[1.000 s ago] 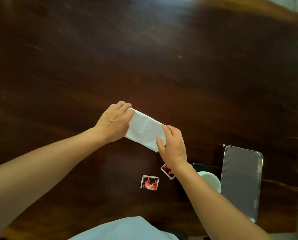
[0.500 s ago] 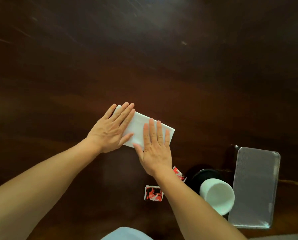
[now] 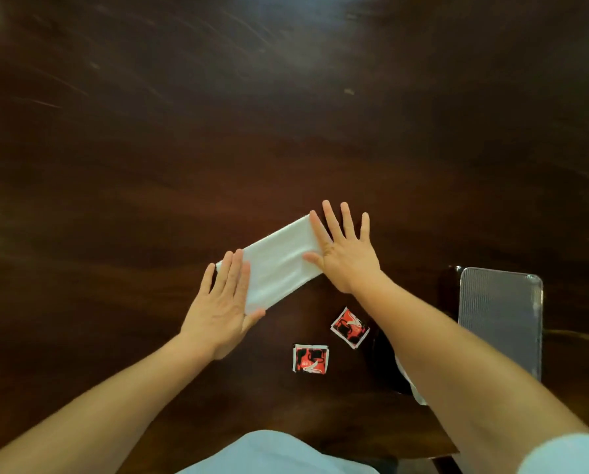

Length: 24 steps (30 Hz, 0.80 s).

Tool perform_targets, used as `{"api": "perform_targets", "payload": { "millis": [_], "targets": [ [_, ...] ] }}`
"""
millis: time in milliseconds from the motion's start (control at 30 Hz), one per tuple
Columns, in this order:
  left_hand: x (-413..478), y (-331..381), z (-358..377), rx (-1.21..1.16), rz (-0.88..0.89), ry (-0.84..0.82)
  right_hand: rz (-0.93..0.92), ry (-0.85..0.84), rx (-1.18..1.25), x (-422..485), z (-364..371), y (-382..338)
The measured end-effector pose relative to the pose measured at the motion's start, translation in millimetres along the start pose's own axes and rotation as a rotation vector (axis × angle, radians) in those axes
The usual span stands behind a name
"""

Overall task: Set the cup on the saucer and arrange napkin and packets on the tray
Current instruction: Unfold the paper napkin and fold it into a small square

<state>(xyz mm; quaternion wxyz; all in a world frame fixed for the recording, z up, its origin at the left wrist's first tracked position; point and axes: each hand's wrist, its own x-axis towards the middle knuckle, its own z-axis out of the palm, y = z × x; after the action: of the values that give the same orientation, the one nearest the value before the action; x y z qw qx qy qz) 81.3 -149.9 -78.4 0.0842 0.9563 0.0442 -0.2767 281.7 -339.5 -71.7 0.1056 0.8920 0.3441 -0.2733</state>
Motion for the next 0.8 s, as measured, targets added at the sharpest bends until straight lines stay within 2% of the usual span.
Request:
{"api": "perform_targets", "payload": {
  "millis": [133, 233, 333, 367, 500, 567, 633, 700, 800],
  "targets": [
    [-45, 28, 13, -0.022, 0.042, -0.108, 0.156, -0.015, -0.027, 15, -18, -15],
    [-63, 43, 4, -0.012, 0.094, -0.204, 0.291, 0.027, 0.185, 12, -27, -47],
    [-69, 46, -2, 0.028, 0.133, -0.240, 0.274, 0.204, 0.365, 7, -28, -66],
    [-69, 46, -3, 0.039, 0.144, -0.233, 0.276, 0.213, 0.443, 7, -30, -67],
    [-69, 41, -2, 0.060, 0.167, -0.217, 0.367, 0.044, 0.673, 13, -45, -56],
    [-69, 40, -3, 0.065, 0.182, -0.198, 0.331, -0.005, 0.708, 13, -57, -50],
    [-70, 40, -3, 0.051, 0.185, -0.195, 0.221, -0.001, 0.747, 6, -68, -48],
    [-70, 40, -1, 0.030, 0.173, -0.206, 0.116, 0.055, 0.748, -11, -75, -51],
    [-69, 40, 0, -0.010, 0.166, -0.225, -0.046, 0.208, 0.605, -55, -66, -60]
  ]
}}
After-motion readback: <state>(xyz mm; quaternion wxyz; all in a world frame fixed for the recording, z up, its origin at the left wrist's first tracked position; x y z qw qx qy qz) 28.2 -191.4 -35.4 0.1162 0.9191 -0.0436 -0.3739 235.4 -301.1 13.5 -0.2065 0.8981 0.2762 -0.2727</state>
